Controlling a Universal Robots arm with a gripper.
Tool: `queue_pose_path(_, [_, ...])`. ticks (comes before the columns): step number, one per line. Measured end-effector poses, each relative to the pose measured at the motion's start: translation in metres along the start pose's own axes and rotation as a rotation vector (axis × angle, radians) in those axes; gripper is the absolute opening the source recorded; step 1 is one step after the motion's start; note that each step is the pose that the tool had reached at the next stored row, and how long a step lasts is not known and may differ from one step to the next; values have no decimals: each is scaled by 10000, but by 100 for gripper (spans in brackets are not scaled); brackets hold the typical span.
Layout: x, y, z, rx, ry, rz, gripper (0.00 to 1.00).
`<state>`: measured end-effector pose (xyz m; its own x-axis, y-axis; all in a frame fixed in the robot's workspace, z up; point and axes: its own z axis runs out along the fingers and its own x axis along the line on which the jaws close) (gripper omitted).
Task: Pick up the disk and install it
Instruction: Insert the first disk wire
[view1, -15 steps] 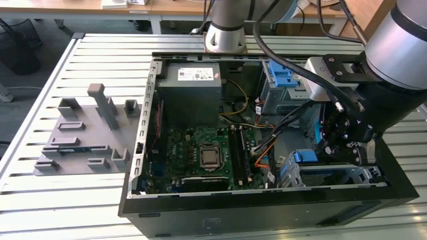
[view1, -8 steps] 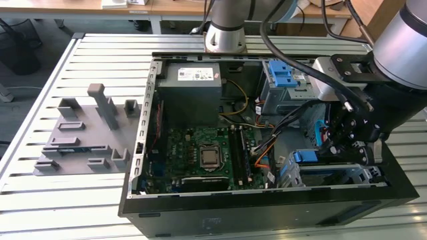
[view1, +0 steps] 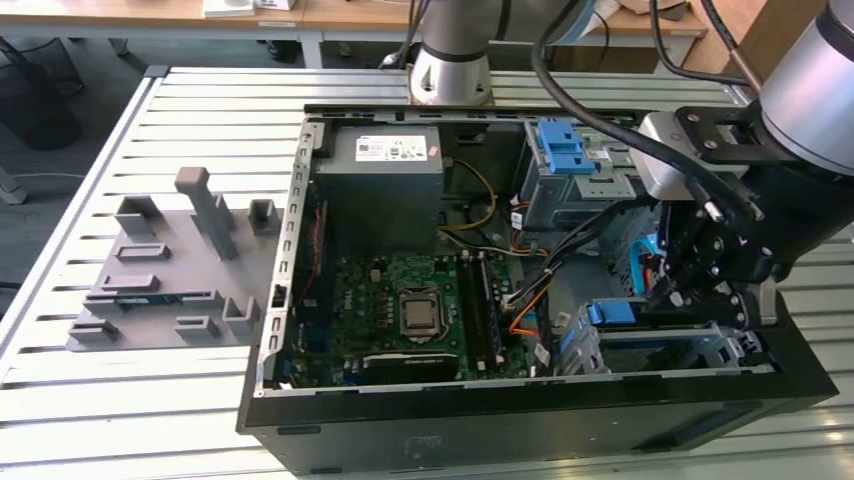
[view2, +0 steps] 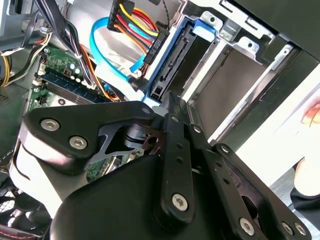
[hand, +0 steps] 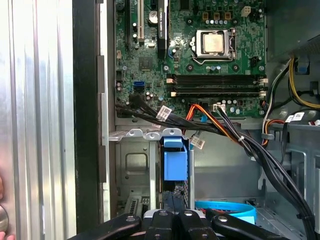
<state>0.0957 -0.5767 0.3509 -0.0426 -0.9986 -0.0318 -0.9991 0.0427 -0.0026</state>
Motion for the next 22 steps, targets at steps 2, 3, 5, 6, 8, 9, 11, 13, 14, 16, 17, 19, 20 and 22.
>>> queue_pose_path(2, [-1,0,-28,0,-1,1,11])
queue_pose_path(3, [-2,0,-43,0,-1,0,11])
queue_pose_path(5, [-2,-4,-47,0,-3,0,11])
queue_pose_path(6, [-4,-11,-48,0,-3,-2,11])
queue_pose_path(8, [-7,-37,-49,-1,-1,0,11])
queue_pose_path(9, [-10,-53,-48,0,0,0,11])
queue_pose_path(11, [-14,-87,-48,0,0,-1,11])
queue_pose_path(13, [-23,-121,-47,0,-2,-1,11])
queue_pose_path(14, [-28,-138,-47,0,-3,-1,11])
queue_pose_path(16, [-39,-168,-47,0,-1,0,11])
queue_pose_path(17, [-46,-183,-47,0,0,0,11])
queue_pose_path(19, [-64,-208,-46,0,-1,-1,11])
queue_pose_path(20, [-73,-217,-47,0,0,0,11])
queue_pose_path(22, [-94,-231,-45,0,-2,0,11])
